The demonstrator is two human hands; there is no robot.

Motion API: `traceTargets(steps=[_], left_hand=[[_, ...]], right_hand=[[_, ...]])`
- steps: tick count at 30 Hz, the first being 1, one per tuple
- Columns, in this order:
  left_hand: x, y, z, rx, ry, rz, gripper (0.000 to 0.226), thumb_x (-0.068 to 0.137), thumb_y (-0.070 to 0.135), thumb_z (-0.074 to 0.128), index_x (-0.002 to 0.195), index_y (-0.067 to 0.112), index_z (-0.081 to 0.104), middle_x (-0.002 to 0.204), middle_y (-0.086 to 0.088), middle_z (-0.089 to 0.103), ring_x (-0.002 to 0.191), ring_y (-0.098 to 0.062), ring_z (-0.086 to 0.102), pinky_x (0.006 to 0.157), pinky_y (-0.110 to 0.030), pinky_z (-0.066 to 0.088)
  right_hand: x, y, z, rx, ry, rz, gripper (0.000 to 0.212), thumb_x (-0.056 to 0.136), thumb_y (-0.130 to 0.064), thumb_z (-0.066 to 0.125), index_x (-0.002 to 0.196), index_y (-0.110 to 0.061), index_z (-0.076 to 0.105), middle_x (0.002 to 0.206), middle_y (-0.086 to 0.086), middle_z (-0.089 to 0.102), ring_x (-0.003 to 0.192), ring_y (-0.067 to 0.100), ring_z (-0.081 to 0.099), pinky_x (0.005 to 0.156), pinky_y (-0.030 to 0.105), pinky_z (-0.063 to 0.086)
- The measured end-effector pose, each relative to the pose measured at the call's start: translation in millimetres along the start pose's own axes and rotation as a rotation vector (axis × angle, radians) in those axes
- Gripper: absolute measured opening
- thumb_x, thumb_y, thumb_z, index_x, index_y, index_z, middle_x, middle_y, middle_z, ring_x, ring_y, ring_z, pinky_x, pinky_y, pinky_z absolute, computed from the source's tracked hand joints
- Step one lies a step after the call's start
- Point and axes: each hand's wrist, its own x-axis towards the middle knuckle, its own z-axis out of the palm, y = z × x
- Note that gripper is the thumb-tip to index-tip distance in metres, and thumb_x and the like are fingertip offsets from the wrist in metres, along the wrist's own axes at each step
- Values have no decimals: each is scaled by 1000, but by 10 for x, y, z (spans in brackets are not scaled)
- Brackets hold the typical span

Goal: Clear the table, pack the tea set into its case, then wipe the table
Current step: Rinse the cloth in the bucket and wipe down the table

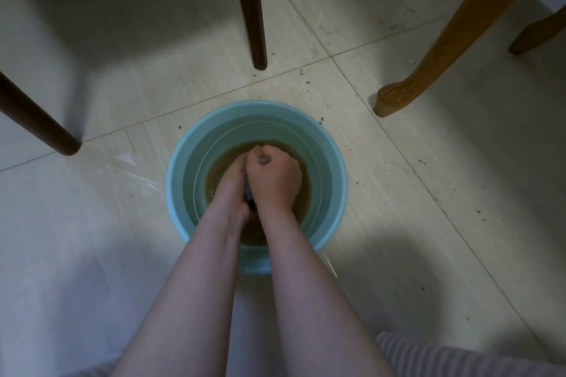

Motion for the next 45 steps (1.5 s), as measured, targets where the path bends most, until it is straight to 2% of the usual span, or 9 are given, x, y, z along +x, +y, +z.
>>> traceTargets(steps=[6, 10, 15, 19, 22, 29, 37, 41, 45], left_hand=[[255, -165, -224, 670, 347, 371, 22, 87, 25, 68, 101, 14, 56, 103, -9, 64, 94, -23, 60, 77, -29, 44], [410, -341, -421, 948, 352, 194, 37, 91, 27, 59, 120, 6, 54, 119, -17, 62, 110, -33, 59, 86, -35, 43], [355, -386, -448, 892, 428, 191, 33, 96, 33, 50, 118, 8, 54, 119, -17, 61, 108, -35, 58, 86, -37, 43], [287, -200, -379, 113, 276, -96, 46, 98, 51, 34, 95, 15, 63, 93, -16, 67, 79, -26, 62, 71, -30, 50], [167, -78, -316, -112, 134, -214, 50, 95, 54, 38, 79, 14, 64, 63, -8, 65, 59, -21, 63, 58, -24, 49], [58, -31, -70, 14, 39, -63, 38, 100, 41, 44, 91, 12, 65, 61, -1, 67, 61, -15, 66, 48, -19, 51], [60, 96, -89, 341, -131, -191, 62, 85, 70, 47, 112, 18, 68, 103, -7, 74, 96, -21, 71, 87, -38, 55], [81, 64, -205, 385, -318, -302, 71, 67, 66, 64, 122, 23, 60, 114, -5, 70, 103, -23, 67, 95, -45, 51], [54, 36, -322, 520, -418, -275, 29, 76, 29, 72, 103, 21, 64, 87, 2, 74, 79, -9, 66, 62, -21, 50]], right_hand=[[-86, 430, 44, -211, 3, -112, 19, 91, -40, 60, 91, -21, 65, 93, 2, 61, 78, 22, 60, 59, 32, 44], [-186, 544, 131, -688, -407, 108, 63, 94, -40, 55, 149, -34, 25, 143, 12, 31, 124, 31, 37, 94, 41, 43], [-333, 388, 209, -242, -492, 239, 29, 96, -15, 47, 123, -18, 55, 128, 12, 45, 108, 32, 52, 78, 31, 37], [-283, 163, 91, 488, -318, 490, 27, 80, -1, 48, 70, -19, 65, 82, 9, 64, 80, 24, 58, 66, 26, 42], [-271, -23, 39, 362, -324, 260, 30, 78, -23, 57, 50, -22, 47, 57, -6, 49, 60, 16, 46, 58, 30, 36], [-105, 30, 67, 17, -26, -5, 35, 89, -19, 54, 56, -18, 43, 62, 4, 50, 58, 25, 49, 56, 37, 39], [75, 58, -74, 466, 158, 483, 36, 93, -26, 56, 58, -20, 50, 59, -4, 56, 59, 15, 54, 63, 37, 47], [251, 9, -188, 702, -44, 542, 21, 91, -16, 52, 91, -26, 71, 100, 1, 69, 98, 23, 66, 92, 40, 53], [341, 49, -386, 671, -378, 542, 35, 87, -1, 59, 113, -24, 60, 98, 6, 69, 89, 23, 67, 74, 33, 57]])
